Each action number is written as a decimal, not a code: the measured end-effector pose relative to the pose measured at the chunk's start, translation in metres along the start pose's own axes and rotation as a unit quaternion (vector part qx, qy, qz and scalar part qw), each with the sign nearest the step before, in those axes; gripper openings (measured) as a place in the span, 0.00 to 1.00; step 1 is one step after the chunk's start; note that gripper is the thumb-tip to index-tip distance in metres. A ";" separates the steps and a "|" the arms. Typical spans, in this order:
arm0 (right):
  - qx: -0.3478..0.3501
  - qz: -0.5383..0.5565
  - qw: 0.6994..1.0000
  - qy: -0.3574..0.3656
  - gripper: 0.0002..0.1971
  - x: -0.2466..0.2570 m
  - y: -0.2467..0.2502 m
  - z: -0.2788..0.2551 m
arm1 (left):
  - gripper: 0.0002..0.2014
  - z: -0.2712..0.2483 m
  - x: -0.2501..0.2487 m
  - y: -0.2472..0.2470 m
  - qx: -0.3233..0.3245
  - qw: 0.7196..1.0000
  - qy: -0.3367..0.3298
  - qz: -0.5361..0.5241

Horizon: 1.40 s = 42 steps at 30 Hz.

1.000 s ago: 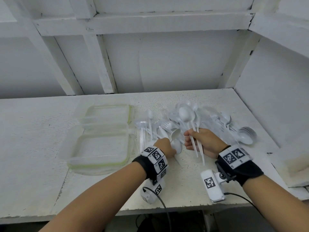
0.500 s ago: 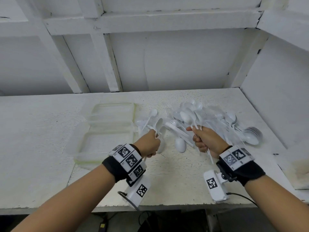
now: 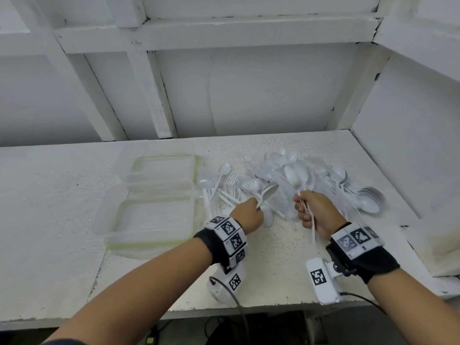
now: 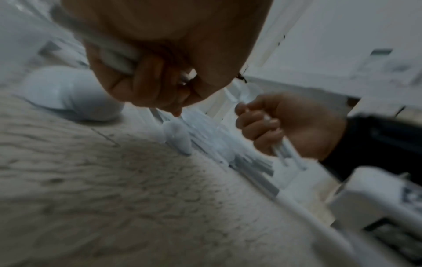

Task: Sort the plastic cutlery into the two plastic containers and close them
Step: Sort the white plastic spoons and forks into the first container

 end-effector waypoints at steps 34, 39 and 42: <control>0.145 -0.247 0.919 0.271 0.18 0.043 -0.088 -0.012 | 0.05 -0.047 0.042 0.116 -0.118 0.984 -0.067 -0.117; 0.145 -0.201 0.937 0.248 0.09 0.038 -0.104 -0.016 | 0.06 -0.046 0.054 0.104 -0.070 0.942 -0.026 -0.328; 0.161 -0.208 0.942 0.207 0.09 0.028 -0.105 -0.019 | 0.13 -0.045 0.053 0.097 -0.056 0.919 -0.032 -0.390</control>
Point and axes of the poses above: each hand's wrist, its own z-axis towards the middle knuckle, its own y-axis out of the back of the hand, x = y × z, the point moved 4 cm from there along z, towards the middle knuckle, and after that the axes turned 15 degrees about y, right-handed, at the moved point
